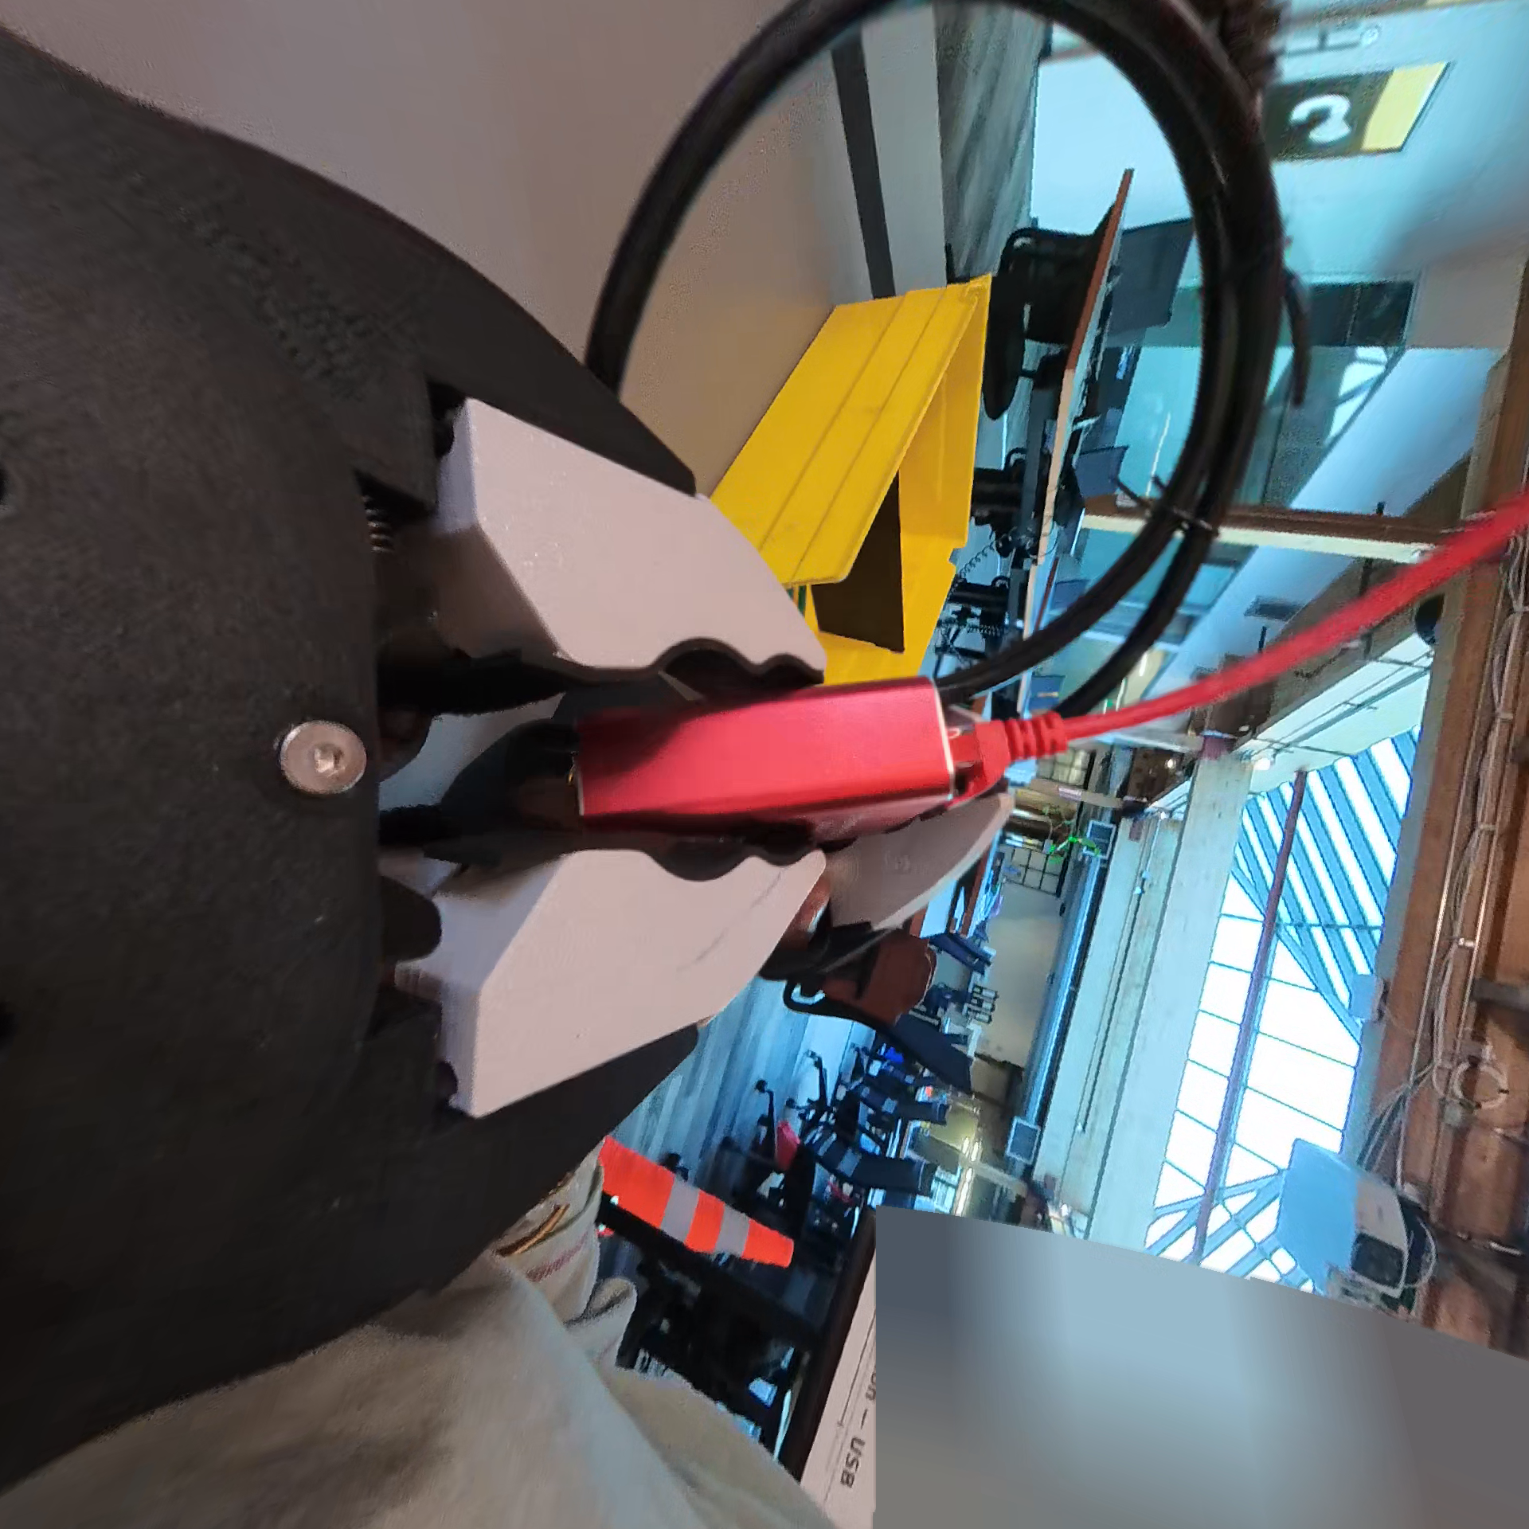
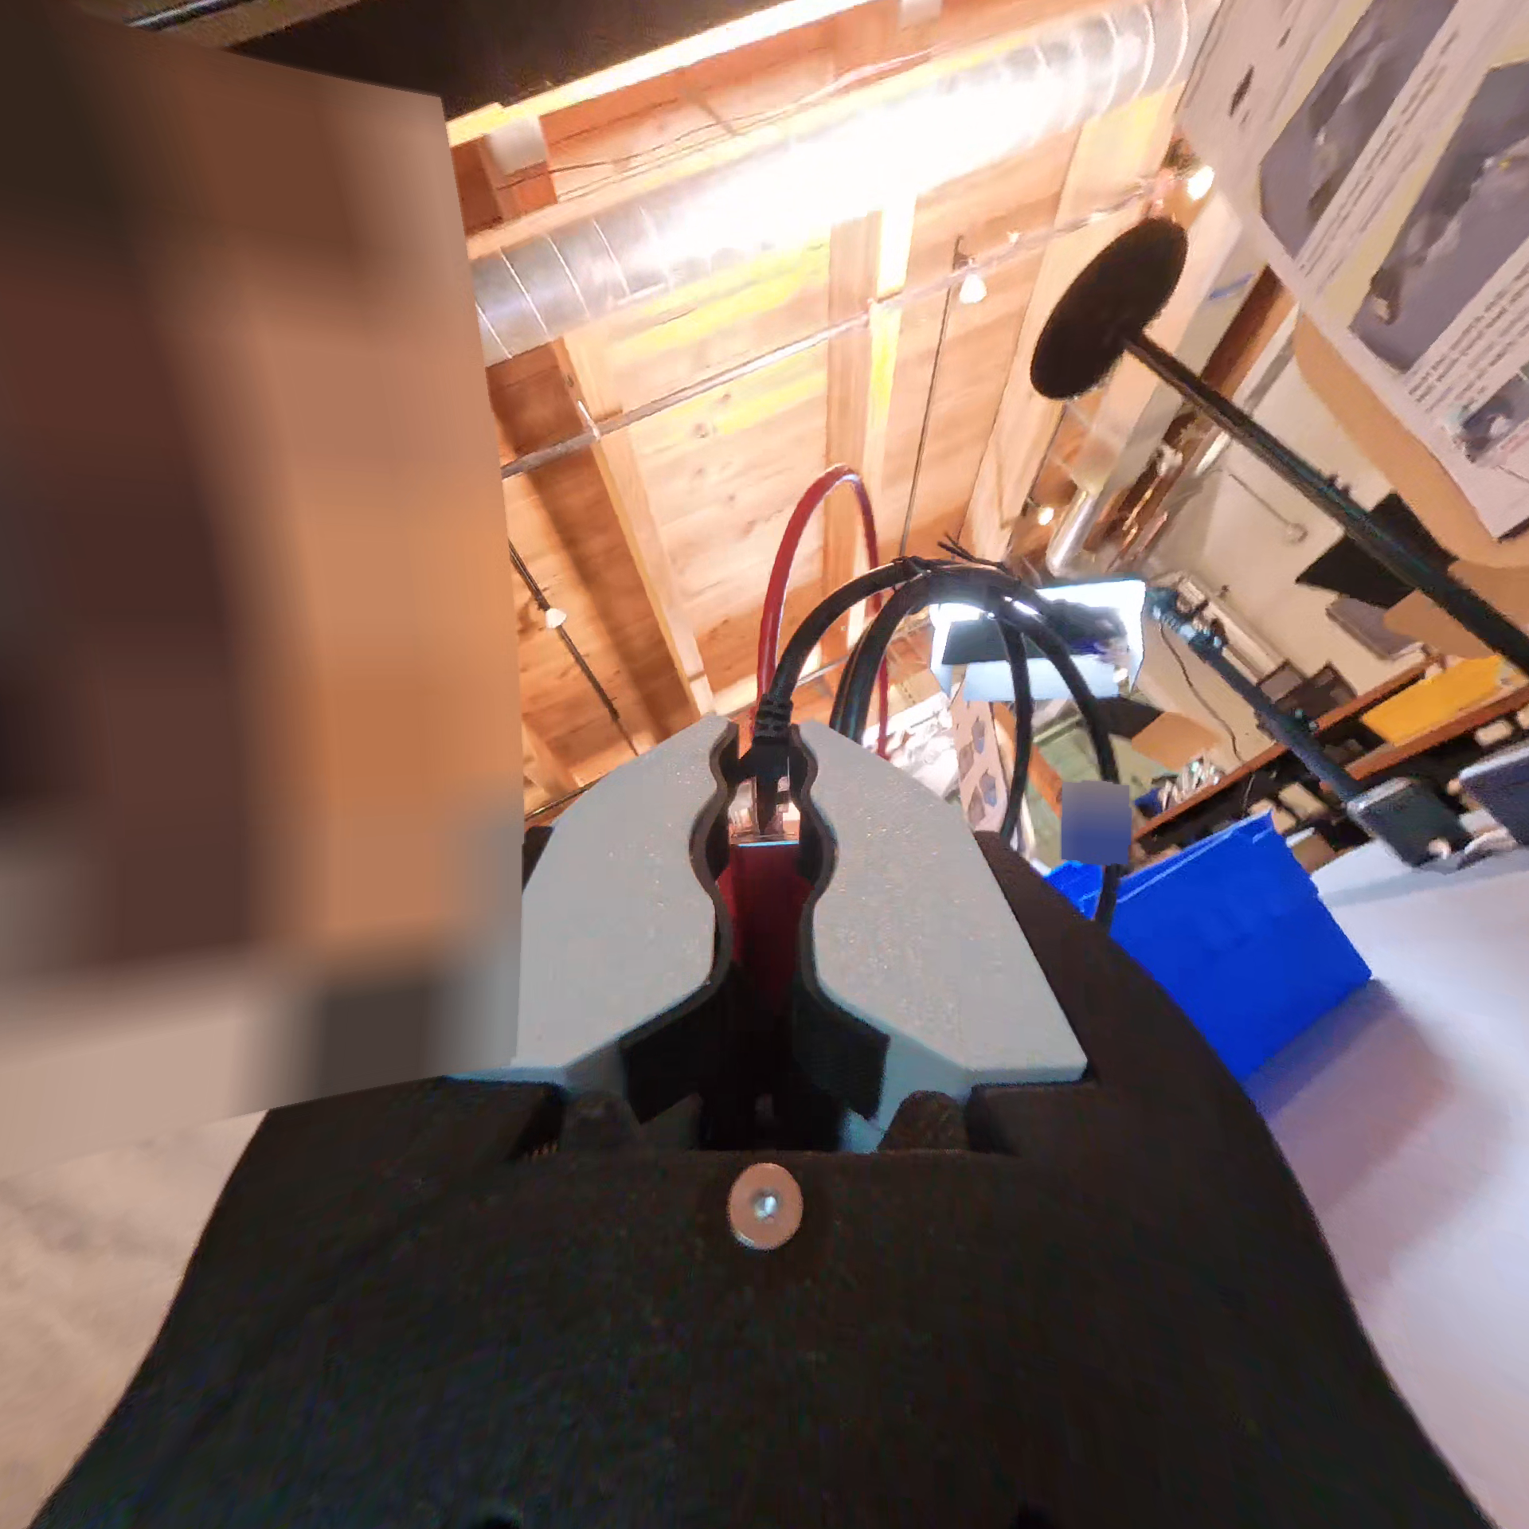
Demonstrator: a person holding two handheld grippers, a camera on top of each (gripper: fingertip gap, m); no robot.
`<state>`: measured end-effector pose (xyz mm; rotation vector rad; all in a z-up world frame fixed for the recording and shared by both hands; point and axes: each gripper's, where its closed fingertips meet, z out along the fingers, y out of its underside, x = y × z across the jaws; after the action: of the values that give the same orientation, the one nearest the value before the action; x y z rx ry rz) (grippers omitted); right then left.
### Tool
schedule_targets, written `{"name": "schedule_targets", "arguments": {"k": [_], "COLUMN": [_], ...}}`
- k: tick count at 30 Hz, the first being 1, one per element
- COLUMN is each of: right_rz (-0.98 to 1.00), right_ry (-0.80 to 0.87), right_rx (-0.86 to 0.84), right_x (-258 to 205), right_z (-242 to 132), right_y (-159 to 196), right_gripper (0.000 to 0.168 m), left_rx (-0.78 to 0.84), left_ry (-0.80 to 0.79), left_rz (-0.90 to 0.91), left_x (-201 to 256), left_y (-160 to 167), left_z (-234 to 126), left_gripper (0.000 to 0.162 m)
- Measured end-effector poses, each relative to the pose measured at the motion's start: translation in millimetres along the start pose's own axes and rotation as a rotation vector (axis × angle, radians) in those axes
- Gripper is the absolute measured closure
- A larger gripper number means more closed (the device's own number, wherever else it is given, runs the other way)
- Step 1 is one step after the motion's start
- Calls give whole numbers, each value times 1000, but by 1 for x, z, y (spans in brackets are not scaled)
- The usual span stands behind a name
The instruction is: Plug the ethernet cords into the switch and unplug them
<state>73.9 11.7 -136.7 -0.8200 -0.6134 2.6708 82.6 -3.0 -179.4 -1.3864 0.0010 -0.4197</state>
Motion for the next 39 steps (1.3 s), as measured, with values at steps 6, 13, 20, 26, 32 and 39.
{"name": "schedule_targets", "arguments": {"k": [6, 13, 20, 26, 32, 39], "right_rz": [-79, 114, 23, 23, 43, 105], "right_ry": [23, -38, -76, -78, -85, -20], "right_rx": [-315, -682, -318, -73, 205, 85], "right_x": [1, -13, -11, -9, -8, 5], "right_z": [-8, -23, -13, -4, 2, 13], "right_y": [-2, 28, 6, -2, -34, -2], "right_gripper": [121, 137, 147, 148, 148, 148], "left_rx": [50, -171, 14, 47, 58, 222], "left_ry": [156, 224, 223, 173, 130, 91], "left_rz": [-142, -65, -241, -268, -233, -251], "left_x": [11, 28, 17, 12, 9, -2], "left_y": [-10, 24, 0, 0, 0, -23], "left_z": [-9, 1, 0, 5, 6, -9], "left_gripper": [129, 128, 117, 108, 99, 133]}}
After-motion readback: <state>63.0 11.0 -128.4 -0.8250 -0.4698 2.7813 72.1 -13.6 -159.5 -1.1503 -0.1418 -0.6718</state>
